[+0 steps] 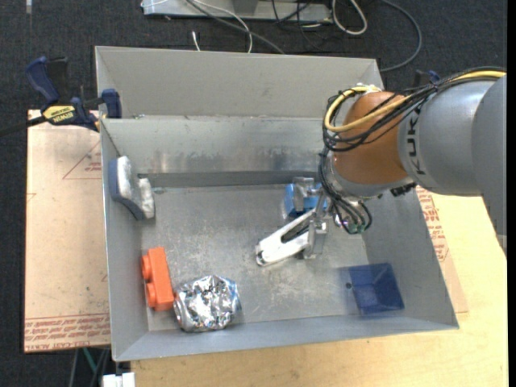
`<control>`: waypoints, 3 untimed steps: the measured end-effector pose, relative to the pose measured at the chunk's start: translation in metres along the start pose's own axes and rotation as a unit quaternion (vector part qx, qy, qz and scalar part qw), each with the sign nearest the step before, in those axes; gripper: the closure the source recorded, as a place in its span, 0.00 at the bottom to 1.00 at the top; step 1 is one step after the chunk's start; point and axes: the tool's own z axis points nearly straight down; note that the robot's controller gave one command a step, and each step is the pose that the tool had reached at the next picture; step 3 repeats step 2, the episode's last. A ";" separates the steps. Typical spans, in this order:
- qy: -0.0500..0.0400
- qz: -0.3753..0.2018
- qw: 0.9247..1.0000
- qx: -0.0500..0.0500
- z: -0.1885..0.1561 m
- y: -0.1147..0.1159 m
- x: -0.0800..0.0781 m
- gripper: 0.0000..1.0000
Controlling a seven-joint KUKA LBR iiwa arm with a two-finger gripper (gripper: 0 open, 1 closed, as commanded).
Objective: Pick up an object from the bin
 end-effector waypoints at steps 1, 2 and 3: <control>-0.007 -0.131 0.991 0.003 0.001 0.001 -0.011 1.00; -0.007 -0.131 0.991 0.003 0.001 0.001 -0.011 1.00; -0.007 -0.131 0.991 0.003 0.001 0.001 -0.011 1.00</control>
Offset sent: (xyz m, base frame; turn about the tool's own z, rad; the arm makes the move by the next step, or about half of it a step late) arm 0.0000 0.0000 0.0000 0.0000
